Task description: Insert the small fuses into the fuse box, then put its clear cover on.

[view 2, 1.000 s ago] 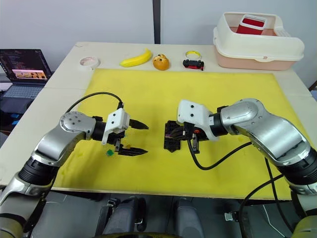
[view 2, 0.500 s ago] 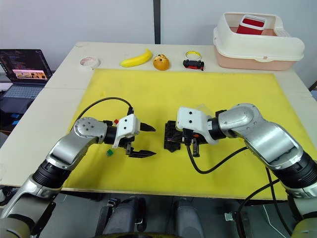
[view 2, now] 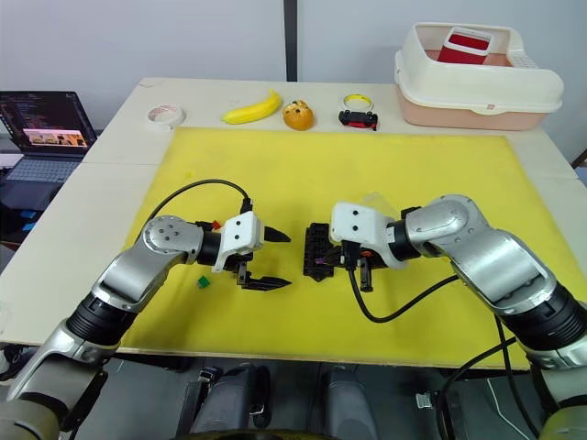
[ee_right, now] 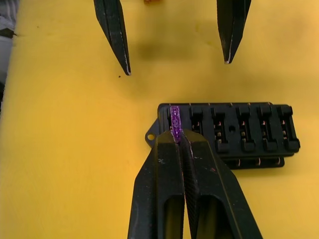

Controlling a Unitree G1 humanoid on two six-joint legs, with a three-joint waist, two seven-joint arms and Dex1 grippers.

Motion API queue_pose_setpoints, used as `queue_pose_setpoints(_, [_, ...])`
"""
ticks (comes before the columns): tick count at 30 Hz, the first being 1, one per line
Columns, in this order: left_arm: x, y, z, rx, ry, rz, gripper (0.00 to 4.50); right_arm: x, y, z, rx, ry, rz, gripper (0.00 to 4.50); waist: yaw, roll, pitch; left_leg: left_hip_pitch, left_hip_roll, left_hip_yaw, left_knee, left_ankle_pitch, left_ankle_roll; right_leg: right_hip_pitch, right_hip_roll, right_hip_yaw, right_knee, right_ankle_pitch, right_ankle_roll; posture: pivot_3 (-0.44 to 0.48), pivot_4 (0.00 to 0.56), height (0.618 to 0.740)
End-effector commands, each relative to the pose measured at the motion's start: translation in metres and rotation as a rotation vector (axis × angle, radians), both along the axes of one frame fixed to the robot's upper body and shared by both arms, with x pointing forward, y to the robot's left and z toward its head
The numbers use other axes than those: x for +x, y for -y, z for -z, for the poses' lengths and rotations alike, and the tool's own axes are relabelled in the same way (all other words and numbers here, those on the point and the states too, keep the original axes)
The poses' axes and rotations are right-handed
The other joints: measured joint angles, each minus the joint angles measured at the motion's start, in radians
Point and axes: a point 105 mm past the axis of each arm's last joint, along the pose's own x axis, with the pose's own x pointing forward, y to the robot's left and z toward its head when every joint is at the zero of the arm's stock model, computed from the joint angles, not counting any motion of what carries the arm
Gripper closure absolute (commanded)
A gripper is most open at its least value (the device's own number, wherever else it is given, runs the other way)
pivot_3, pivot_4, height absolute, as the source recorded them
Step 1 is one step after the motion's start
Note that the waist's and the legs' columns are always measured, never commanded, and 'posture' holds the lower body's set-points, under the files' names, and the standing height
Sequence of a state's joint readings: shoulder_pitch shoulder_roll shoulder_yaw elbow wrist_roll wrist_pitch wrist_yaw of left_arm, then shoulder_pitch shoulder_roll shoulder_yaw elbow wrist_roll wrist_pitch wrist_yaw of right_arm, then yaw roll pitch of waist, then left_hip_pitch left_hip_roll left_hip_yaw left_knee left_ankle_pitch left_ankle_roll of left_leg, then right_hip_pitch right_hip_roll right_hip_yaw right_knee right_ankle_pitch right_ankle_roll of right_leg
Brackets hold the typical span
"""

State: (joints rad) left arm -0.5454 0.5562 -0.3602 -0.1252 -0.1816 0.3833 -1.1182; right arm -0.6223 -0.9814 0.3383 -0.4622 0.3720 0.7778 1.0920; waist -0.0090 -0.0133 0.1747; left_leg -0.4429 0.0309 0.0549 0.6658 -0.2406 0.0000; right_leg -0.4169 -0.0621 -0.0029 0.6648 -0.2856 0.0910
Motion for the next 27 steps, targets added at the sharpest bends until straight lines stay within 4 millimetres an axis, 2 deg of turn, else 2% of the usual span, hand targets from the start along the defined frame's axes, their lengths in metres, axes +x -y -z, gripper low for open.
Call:
queue_pose_setpoints(1, [-0.004,0.003,-0.006,0.002,0.042,0.026,0.07,-0.002,-0.002,-0.005,0.012,0.024,-0.018,4.5,0.0,0.0,0.0,0.0,0.0,0.0,0.0,0.0,0.0,0.0,0.0,0.0,0.0,0.0,0.0,0.0,0.15,0.74])
queue_pose_setpoints(13, [-0.004,0.004,-0.007,0.003,0.047,0.027,0.07,-0.002,-0.002,0.0,0.009,0.016,-0.016,4.5,0.0,0.0,0.0,0.0,0.0,0.0,0.0,0.0,0.0,0.0,0.0,0.0,0.0,0.0,0.0,0.0,0.15,0.74])
queue_pose_setpoints(27, [-0.005,0.004,-0.006,0.011,0.054,0.039,0.07,0.004,-0.001,-0.013,0.025,0.05,-0.005,4.5,0.0,0.0,0.0,0.0,0.0,0.0,0.0,0.0,0.0,0.001,0.0,0.0,0.0,0.0,0.0,0.0,0.15,0.74])
